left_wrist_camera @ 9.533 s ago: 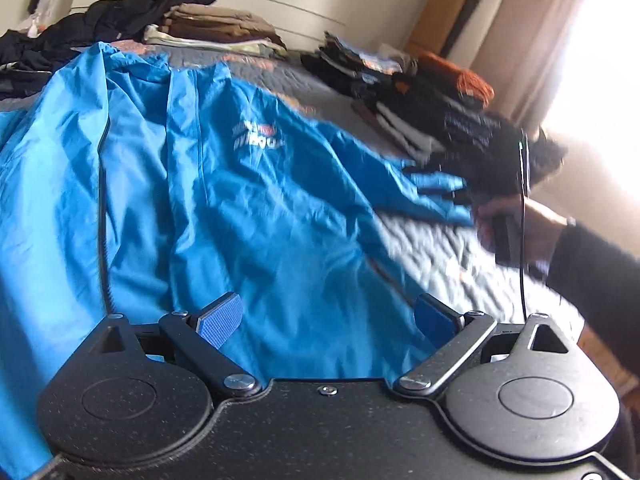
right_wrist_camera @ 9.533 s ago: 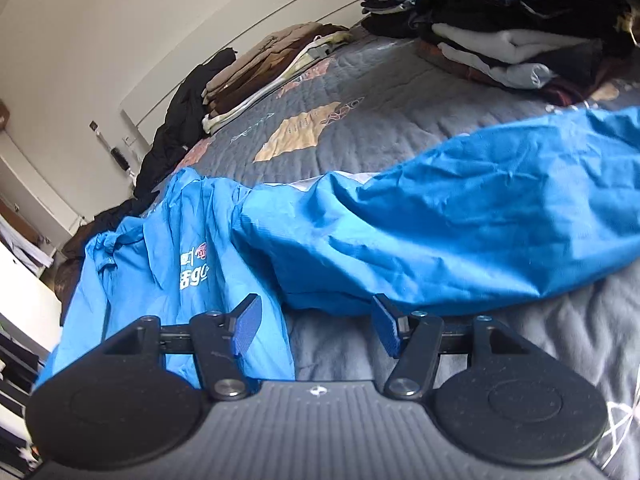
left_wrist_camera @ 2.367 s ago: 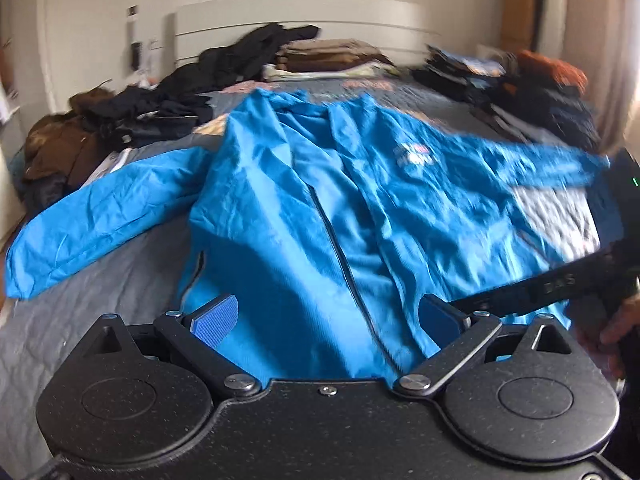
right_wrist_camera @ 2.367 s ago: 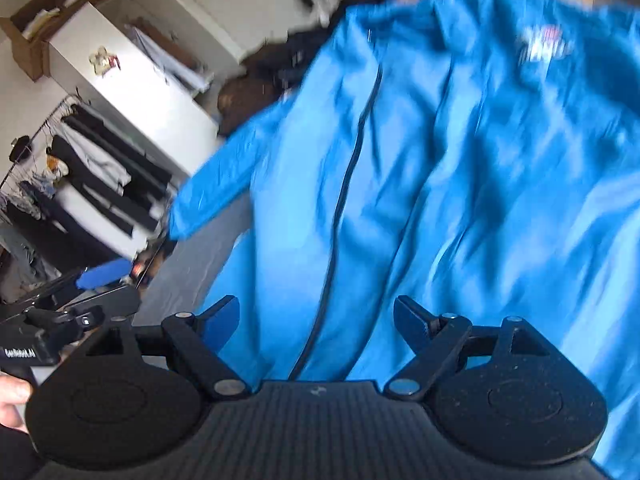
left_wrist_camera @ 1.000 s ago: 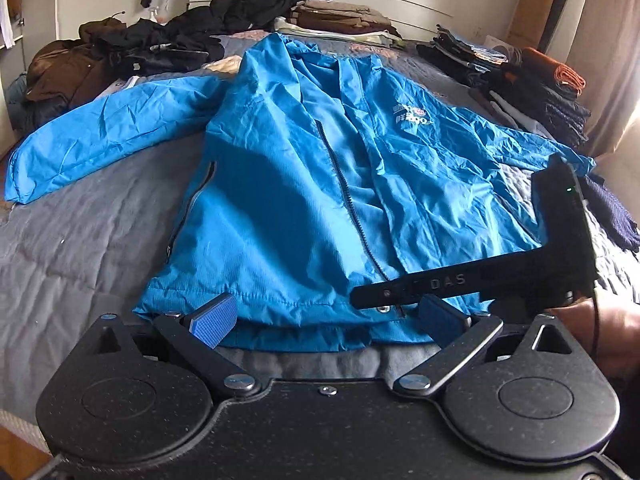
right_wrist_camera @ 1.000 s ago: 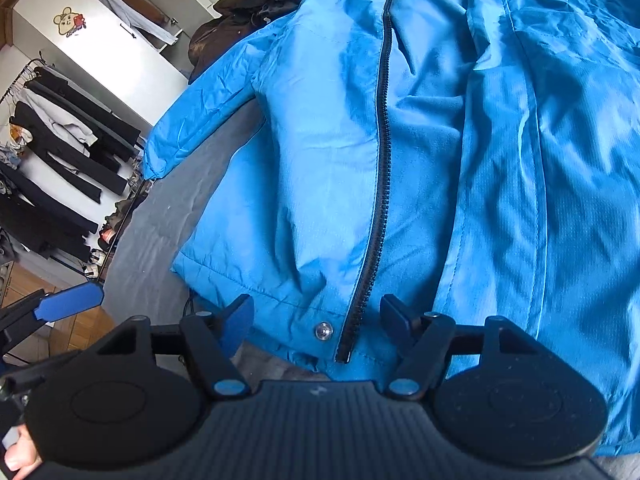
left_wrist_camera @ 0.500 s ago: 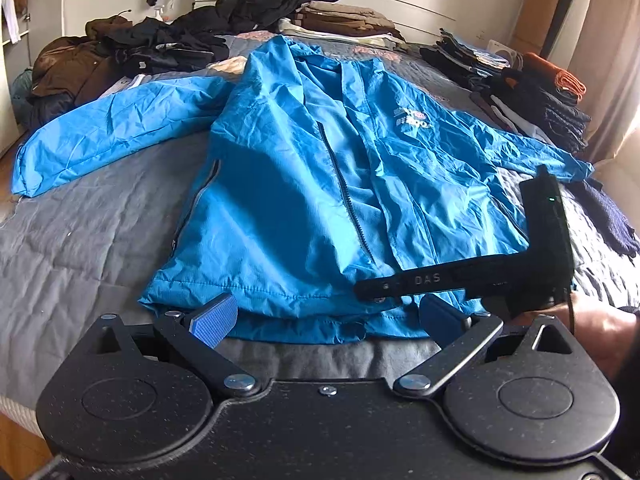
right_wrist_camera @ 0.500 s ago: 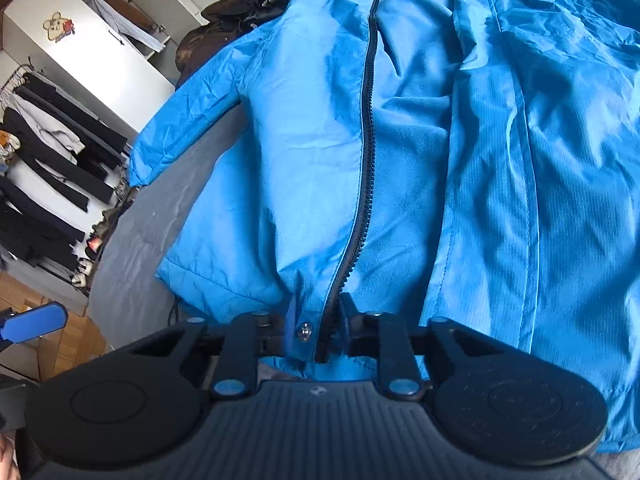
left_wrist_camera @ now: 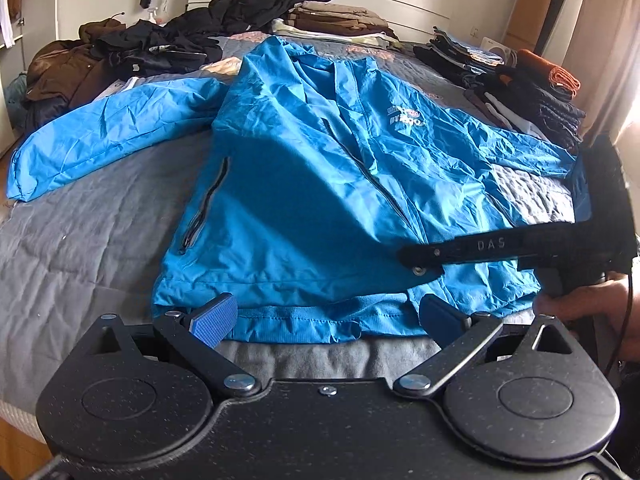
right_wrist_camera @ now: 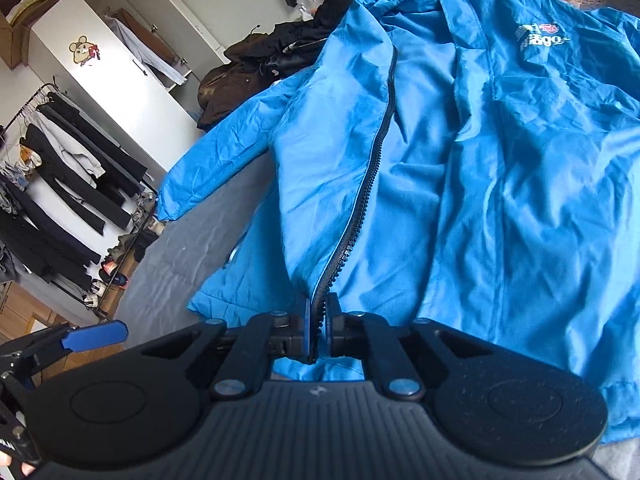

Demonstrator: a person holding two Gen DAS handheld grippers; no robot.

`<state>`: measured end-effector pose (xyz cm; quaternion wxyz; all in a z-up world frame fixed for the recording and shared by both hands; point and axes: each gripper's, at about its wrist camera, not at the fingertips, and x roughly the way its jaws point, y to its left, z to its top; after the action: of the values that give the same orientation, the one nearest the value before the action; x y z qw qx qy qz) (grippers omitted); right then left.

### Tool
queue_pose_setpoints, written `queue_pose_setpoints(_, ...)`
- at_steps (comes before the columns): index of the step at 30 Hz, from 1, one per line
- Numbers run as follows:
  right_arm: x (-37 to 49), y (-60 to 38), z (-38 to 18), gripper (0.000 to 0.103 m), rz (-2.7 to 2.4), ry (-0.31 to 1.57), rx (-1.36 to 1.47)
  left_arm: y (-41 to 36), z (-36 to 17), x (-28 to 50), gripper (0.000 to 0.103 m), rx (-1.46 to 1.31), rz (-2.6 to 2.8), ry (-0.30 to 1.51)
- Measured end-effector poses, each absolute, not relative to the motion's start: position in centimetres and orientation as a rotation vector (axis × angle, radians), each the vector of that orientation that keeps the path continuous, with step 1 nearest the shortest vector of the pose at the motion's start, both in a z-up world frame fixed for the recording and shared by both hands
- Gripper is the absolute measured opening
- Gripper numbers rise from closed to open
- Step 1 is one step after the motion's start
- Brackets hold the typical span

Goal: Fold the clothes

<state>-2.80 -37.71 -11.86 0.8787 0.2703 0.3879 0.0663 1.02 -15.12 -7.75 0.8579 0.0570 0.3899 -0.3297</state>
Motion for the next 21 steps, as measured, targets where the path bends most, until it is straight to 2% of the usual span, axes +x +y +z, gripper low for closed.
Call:
queue_pose_setpoints(6, -2.9, -38.6, -15.3, 0.007, 0.083, 0.874, 0.561, -15.2, -7.9, 1.0, 0.098, 0.123, -0.695, 0.823)
queue_pose_setpoints(9, -2.8, -38.6, -16.9, 0.011, 0.072, 0.908, 0.577, -15.3, -8.0, 1.0, 0.098, 0.125, -0.696, 0.826)
queue_pose_setpoints(14, -3.4, -39.0, -16.2, 0.024, 0.063, 0.915, 0.59, -15.4, -8.1, 1.0, 0.098, 0.129, -0.695, 0.826)
queue_pose_setpoints(16, -4.0, -39.1, -14.6, 0.039, 0.05, 0.875, 0.551, -15.5, -8.1, 1.0, 0.098, 0.132, -0.694, 0.825)
queue_pose_setpoints(18, -4.5, -39.2, -12.8, 0.046, 0.052, 0.805, 0.518, -15.5, -8.0, 1.1, 0.098, 0.151, -0.693, 0.817)
queue_pose_setpoints(21, -4.0, -38.5, -11.5, 0.049, 0.078, 0.764, 0.464, -15.1, -7.0, 1.3, 0.098, 0.263, -0.69, 0.739)
